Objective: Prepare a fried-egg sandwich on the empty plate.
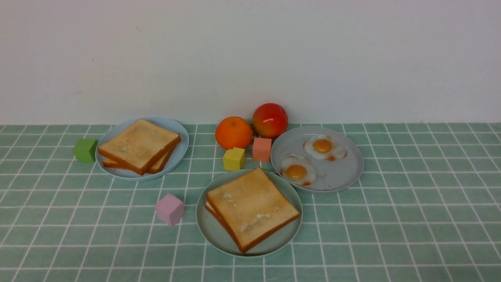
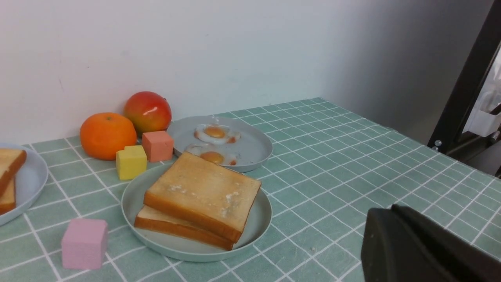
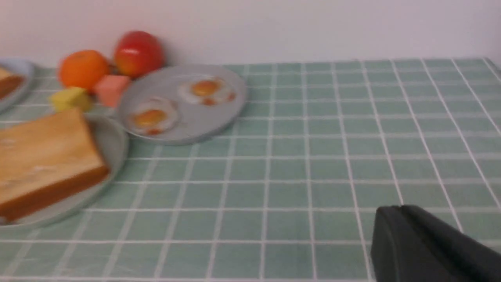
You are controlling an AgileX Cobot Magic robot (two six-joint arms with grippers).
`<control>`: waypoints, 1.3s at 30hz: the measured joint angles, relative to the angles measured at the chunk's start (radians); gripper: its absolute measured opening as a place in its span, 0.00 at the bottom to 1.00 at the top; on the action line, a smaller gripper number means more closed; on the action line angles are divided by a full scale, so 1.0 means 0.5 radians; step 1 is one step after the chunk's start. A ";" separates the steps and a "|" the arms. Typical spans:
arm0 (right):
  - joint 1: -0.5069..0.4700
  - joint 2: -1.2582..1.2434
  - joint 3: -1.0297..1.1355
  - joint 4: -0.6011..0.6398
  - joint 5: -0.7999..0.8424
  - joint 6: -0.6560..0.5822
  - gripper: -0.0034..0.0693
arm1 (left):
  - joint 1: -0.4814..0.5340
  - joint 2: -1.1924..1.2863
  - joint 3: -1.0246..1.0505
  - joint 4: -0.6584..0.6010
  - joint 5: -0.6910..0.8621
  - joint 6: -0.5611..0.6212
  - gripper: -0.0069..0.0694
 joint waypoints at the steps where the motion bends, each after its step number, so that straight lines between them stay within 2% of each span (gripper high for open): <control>1: -0.016 -0.056 0.104 0.009 -0.059 -0.004 0.03 | 0.000 0.000 0.000 0.000 0.000 0.000 0.07; 6: -0.018 -0.100 0.408 0.012 -0.251 -0.005 0.03 | 0.000 0.000 0.000 0.000 0.001 0.000 0.08; 39: -0.021 -0.100 0.419 0.015 -0.301 -0.005 0.04 | 0.000 0.000 0.002 0.000 0.015 0.000 0.10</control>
